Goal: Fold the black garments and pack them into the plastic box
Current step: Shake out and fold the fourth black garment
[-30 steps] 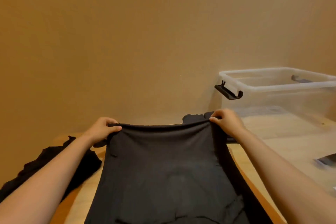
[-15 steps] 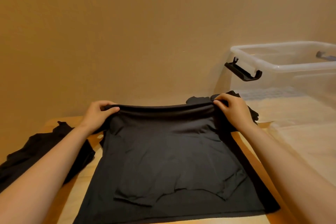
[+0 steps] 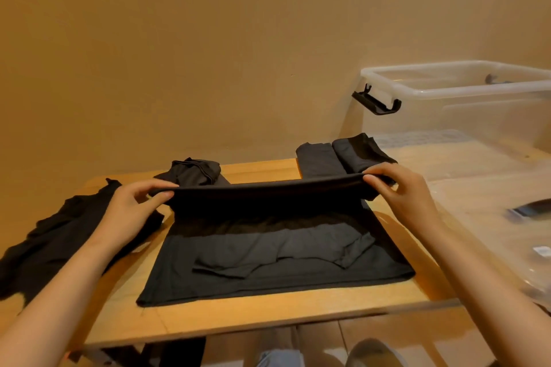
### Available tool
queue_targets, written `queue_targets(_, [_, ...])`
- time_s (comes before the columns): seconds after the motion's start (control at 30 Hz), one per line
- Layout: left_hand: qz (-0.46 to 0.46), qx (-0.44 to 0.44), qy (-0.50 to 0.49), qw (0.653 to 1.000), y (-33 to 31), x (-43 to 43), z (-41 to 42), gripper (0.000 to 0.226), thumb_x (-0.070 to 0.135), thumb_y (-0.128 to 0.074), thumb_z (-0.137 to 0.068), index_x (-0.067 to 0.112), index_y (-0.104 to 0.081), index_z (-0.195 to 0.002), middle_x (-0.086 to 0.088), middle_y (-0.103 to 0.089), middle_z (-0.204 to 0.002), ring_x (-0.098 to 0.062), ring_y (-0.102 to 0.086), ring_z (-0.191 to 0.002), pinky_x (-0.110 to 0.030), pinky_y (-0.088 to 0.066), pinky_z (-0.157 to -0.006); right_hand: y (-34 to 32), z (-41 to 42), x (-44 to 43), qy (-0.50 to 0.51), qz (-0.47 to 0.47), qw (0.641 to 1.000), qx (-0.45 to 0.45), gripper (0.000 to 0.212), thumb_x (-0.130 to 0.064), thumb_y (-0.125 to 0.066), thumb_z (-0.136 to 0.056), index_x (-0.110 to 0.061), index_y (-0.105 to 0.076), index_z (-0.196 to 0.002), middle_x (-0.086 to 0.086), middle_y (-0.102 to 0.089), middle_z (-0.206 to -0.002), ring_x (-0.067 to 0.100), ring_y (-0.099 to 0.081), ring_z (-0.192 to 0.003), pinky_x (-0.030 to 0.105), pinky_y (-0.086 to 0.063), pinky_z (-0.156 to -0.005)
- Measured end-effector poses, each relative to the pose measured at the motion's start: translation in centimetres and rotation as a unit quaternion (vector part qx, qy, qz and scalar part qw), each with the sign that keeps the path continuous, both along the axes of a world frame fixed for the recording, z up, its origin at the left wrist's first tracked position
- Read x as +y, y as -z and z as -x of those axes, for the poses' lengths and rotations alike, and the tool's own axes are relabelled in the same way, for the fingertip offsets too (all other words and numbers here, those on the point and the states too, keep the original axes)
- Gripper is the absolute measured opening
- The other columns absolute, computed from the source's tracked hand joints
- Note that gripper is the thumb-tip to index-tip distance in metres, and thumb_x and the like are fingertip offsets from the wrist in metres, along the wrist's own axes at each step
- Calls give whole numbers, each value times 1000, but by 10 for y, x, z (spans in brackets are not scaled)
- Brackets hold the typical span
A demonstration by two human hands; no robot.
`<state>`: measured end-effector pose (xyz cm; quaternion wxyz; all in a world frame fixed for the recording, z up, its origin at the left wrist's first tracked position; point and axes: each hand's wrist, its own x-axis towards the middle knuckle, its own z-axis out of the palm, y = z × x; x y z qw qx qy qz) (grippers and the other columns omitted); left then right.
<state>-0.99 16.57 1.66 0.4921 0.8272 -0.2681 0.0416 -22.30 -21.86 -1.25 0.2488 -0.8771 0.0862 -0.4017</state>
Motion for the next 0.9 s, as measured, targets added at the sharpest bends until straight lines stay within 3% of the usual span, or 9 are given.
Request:
queue_targets(0.07, [-10,4,3,1000,11,14,19,22,9,-62,-92,27,-73,-96,10,-68,-102,-1,-62,-89,-27,-48,-78,12,24,10,-5,26,1000,-16,13,-14,-64,-88,-22,-68,-98,-6,-66,-91,5,-57,-86,14,-45,-79])
queue_targets(0.13, [-24,13,10,1000,24,28,35,23,9,-62,-91,28,-75,-97,9,-70,-102,-8,-64,-91,-34,-51,-82,26,46,17,-8,53,999,-10,13,-23,-57,-92,-22,-68,-98,-8,-64,-92,4,-56,-85,19,-46,-78])
queue_targets(0.2, [-40,21,17,999,39,39,48,24,9,-65,-89,30,-76,-95,10,-71,-102,-7,-64,-95,-33,-49,-87,40,61,19,-12,109,994,4,24,-32,-50,-96,-17,-69,-99,-6,-65,-92,10,-57,-84,27,-48,-76])
queue_targets(0.3, [-73,30,18,997,57,50,60,26,4,-69,-84,29,-76,-89,7,-70,-103,-10,-62,-103,-34,-47,-91,57,74,20,-26,195,981,4,32,-36,-48,-95,-14,-71,-95,-2,-69,-91,15,-61,-85,28,-46,-77])
queue_targets(0.43, [-95,18,17,995,66,57,67,30,-3,-71,-81,26,-75,-83,9,-71,-101,-8,-62,-106,-41,-45,-102,69,86,24,-37,242,970,9,43,-42,-41,-99,-13,-72,-98,2,-69,-99,17,-61,-92,29,-48,-83])
queue_targets(0.57, [-83,0,15,996,63,59,70,30,-5,-71,-80,25,-72,-77,12,-73,-95,-5,-63,-104,-43,-46,-102,74,93,27,-30,248,968,11,38,-39,-45,-96,-12,-72,-101,4,-69,-103,20,-63,-95,36,-54,-80])
queue_targets(0.77, [-81,-3,34,996,65,65,75,40,-5,-70,-81,35,-70,-79,19,-71,-101,3,-62,-102,-33,-44,-99,67,100,35,-15,245,969,-16,32,-30,-51,-93,-7,-73,-97,6,-69,-102,19,-61,-97,32,-49,-84])
queue_targets(0.9, [-85,0,30,996,67,67,76,34,-6,-70,-80,28,-72,-76,19,-71,-100,5,-61,-103,-42,-44,-104,78,105,37,-36,218,975,12,42,-39,-41,-100,-10,-72,-100,3,-68,-108,13,-61,-104,22,-47,-92])
